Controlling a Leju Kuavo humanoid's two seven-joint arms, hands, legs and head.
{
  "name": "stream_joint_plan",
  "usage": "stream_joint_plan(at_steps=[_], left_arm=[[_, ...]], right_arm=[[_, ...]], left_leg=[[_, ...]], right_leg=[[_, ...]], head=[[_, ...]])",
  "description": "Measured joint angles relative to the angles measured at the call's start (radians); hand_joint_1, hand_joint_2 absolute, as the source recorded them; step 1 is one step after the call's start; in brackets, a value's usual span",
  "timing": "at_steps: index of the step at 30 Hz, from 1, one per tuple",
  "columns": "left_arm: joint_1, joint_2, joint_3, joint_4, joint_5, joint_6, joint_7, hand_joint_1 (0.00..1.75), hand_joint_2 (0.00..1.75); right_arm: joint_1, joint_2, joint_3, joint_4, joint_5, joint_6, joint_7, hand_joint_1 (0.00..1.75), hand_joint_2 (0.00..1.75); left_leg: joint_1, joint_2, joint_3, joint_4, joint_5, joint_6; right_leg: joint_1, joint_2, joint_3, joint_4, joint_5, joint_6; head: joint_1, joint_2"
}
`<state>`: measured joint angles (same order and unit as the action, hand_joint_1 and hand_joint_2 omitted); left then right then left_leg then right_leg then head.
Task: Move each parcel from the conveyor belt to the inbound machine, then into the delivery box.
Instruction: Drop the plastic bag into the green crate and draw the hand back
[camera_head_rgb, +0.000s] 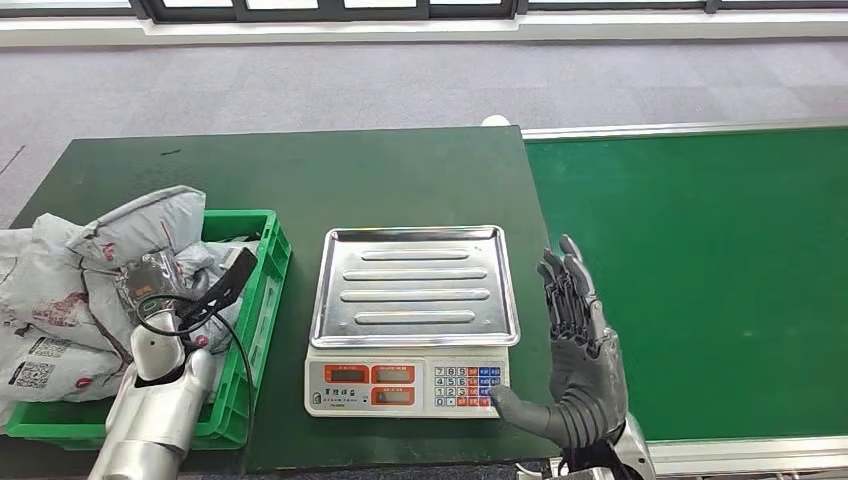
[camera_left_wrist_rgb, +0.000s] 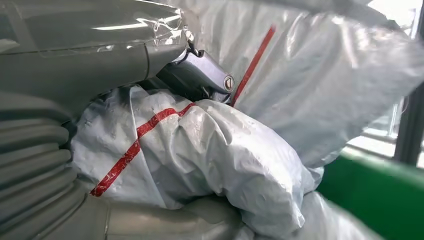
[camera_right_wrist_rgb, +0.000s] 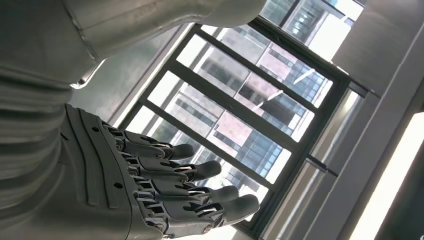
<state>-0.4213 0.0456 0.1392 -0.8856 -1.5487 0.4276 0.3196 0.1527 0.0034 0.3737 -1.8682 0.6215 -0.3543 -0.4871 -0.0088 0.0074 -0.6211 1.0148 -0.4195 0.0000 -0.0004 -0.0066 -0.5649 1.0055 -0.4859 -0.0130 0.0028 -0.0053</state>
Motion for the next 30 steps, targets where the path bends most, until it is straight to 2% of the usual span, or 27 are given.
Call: stream_joint_plan(at_steps=[5,6,8,10,12,15,17,19,21,23,24,26,27,30], left_arm=[[-0.057,0.036,0.0,0.162,-0.001,0.014,0.006,1.75,1.75],[-0.063,0.039,0.0,0.179,-0.001,0.008,0.008,1.68,1.75],[-0.072,0.043,0.0,0.204,-0.001,-0.003,0.011,0.83,1.75],[-0.076,0.044,0.001,0.217,0.0,0.002,0.014,0.02,0.87],[-0.076,0.042,0.007,0.22,0.016,0.046,0.0,0.0,0.0],[-0.063,0.032,0.038,0.189,0.09,0.155,-0.059,0.0,0.0],[-0.052,0.024,0.059,0.158,0.136,0.19,-0.093,0.0,0.0],[-0.035,0.007,0.079,0.11,0.243,0.219,-0.181,0.0,0.0],[-0.008,-0.025,0.111,0.014,0.501,0.241,-0.384,0.0,0.0],[0.034,-0.067,0.13,-0.118,0.885,0.21,-0.593,0.0,0.0],[0.064,-0.088,0.127,-0.189,1.084,0.176,-0.655,0.0,0.0],[0.137,-0.124,0.098,-0.336,1.411,0.114,-0.717,0.0,0.0],[0.173,-0.138,0.075,-0.403,1.512,0.098,-0.732,0.0,0.0],[0.255,-0.166,-0.006,-0.573,1.64,0.074,-0.78,0.0,0.0]], right_arm=[[0.019,0.0,0.0,-0.03,0.019,0.012,0.009,0.0,1.75],[0.022,0.0,0.0,-0.034,0.021,0.012,0.01,0.0,1.75],[0.03,0.0,0.0,-0.039,0.025,0.012,0.011,0.0,1.75],[0.037,0.0,0.0,-0.042,0.03,0.011,0.01,0.0,1.75],[0.045,0.0,0.0,-0.045,0.036,0.01,0.01,0.0,1.75],[0.057,0.0,0.0,-0.055,0.042,0.009,0.013,0.0,1.75],[0.061,0.0,0.0,-0.06,0.044,0.008,0.014,0.0,1.75],[0.064,0.0,0.0,-0.062,0.044,0.004,0.014,0.0,1.75],[0.069,0.0,0.0,-0.064,0.045,-0.01,0.014,0.0,1.75],[0.075,0.0,0.0,-0.066,0.047,-0.031,0.015,0.0,1.75],[0.077,0.0,0.0,-0.066,0.047,-0.04,0.015,0.0,1.75],[0.082,0.0,0.0,-0.066,0.044,-0.053,0.014,0.0,1.75],[0.084,0.0,0.0,-0.066,0.042,-0.054,0.014,0.0,1.75],[0.085,0.0,0.0,-0.066,0.038,-0.034,0.012,0.0,1.75]], left_leg=[[0.0,0.0,0.003,0.0,-0.002,-0.002],[0.0,0.0,0.003,-0.001,-0.002,-0.002],[0.0,0.0,0.005,-0.001,-0.002,-0.003],[0.0,0.0,0.008,-0.002,-0.002,-0.003],[0.0,0.0,0.01,-0.002,-0.002,-0.003],[0.0,0.0,0.01,-0.003,-0.002,-0.004],[0.0,0.0,0.01,-0.003,-0.002,-0.004],[0.0,0.0,0.01,-0.003,-0.002,-0.004],[-0.001,0.0,0.01,-0.003,-0.003,-0.004],[-0.001,0.0,0.011,-0.002,-0.004,-0.003],[-0.001,0.0,0.011,-0.002,-0.005,-0.002],[-0.001,0.001,0.01,-0.002,-0.006,-0.002],[-0.001,0.0,0.009,-0.002,-0.006,-0.002],[-0.001,0.0,0.006,-0.001,-0.007,-0.001]], right_leg=[[0.0,0.0,0.002,0.0,-0.001,-0.001],[0.0,0.0,0.003,0.0,-0.001,-0.001],[0.0,0.0,0.004,0.0,-0.001,-0.002],[0.0,0.0,0.007,0.0,-0.002,-0.002],[0.0,0.0,0.008,0.0,-0.002,-0.003],[0.0,0.0,0.009,0.0,-0.002,-0.003],[0.0,0.0,0.009,0.0,-0.002,-0.003],[0.0,0.0,0.008,0.0,-0.002,-0.003],[0.0,0.001,0.009,0.0,-0.003,-0.003],[-0.001,0.001,0.009,0.0,-0.004,-0.003],[-0.001,0.001,0.009,0.0,-0.005,-0.002],[-0.001,0.001,0.007,0.0,-0.006,-0.002],[-0.001,0.001,0.006,0.0,-0.006,-0.002],[-0.001,0.0,0.006,-0.001,-0.006,-0.001]], head=[[0.0,0.0],[0.0,0.0],[0.0,0.0],[0.0,0.0],[0.0,0.0],[0.0,0.0],[0.0,0.0],[0.0,0.0],[0.0,0.0],[0.0,0.0],[0.0,0.0],[0.0,0.0],[0.0,0.0],[0.0,0.0]])
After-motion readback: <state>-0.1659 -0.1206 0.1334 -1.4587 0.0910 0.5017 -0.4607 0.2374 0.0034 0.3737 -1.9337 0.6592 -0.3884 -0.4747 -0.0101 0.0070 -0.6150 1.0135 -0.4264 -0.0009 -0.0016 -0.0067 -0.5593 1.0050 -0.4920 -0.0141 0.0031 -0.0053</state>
